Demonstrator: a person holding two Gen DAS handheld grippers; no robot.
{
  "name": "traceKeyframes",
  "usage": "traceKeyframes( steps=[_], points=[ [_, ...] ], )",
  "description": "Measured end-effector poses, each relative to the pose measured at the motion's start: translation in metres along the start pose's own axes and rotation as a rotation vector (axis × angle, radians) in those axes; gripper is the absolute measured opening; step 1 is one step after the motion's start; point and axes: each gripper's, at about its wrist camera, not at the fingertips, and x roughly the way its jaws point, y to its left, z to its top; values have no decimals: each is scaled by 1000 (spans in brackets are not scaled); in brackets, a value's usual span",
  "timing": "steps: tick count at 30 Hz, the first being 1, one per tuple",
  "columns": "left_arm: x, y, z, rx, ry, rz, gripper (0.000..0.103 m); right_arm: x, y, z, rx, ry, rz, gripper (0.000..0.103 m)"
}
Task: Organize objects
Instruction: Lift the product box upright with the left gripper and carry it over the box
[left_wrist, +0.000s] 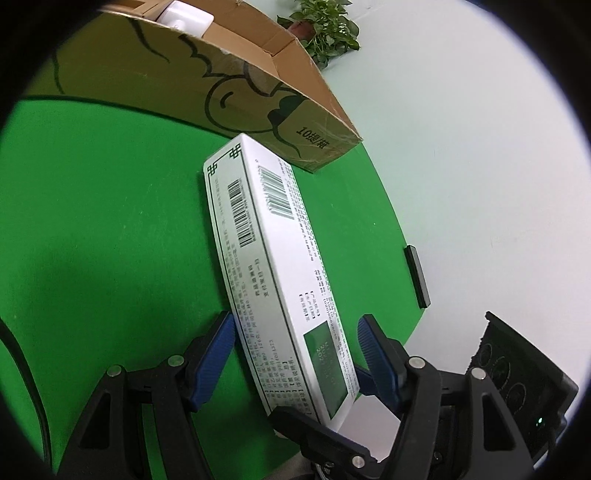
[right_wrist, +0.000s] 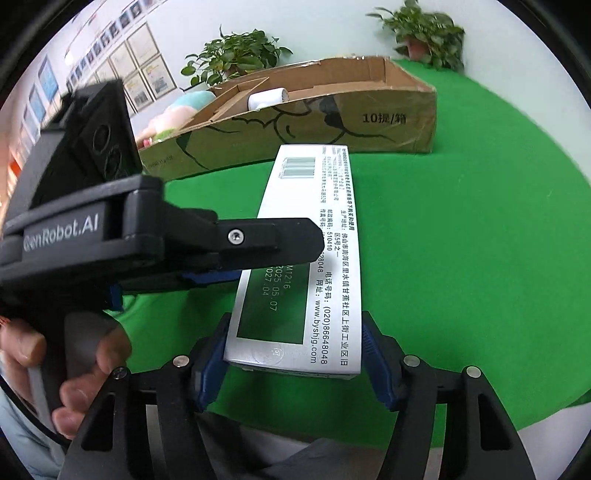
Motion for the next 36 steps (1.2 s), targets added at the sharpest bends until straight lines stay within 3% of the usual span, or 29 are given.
traceKeyframes(
  steps=[5,13,19,26,27,31,36],
  points=[
    [1,0,-4,-8,10,19,50,0,5,-1,5,-1,20,61],
    [-17,-13,-6,34,-22,40,49,-1,21,2,-31,-23,7,60],
    [-57,-55,12,145,-97,65,49,-28,44,21,-72,-146,-1,59],
    [-101,-112,59,283,-204,80,49,-66,60,70,-106,-289,-3,59],
    [-123,-105,67,294,-214,79,49,-70,62,78,-109,-303,-3,59],
    [-131,-128,91,338,-253,89,49,-83,66,111,-120,-354,-7,59],
    [-125,-141,144,367,-275,85,49,-93,68,153,-131,-383,-10,59]
  ],
)
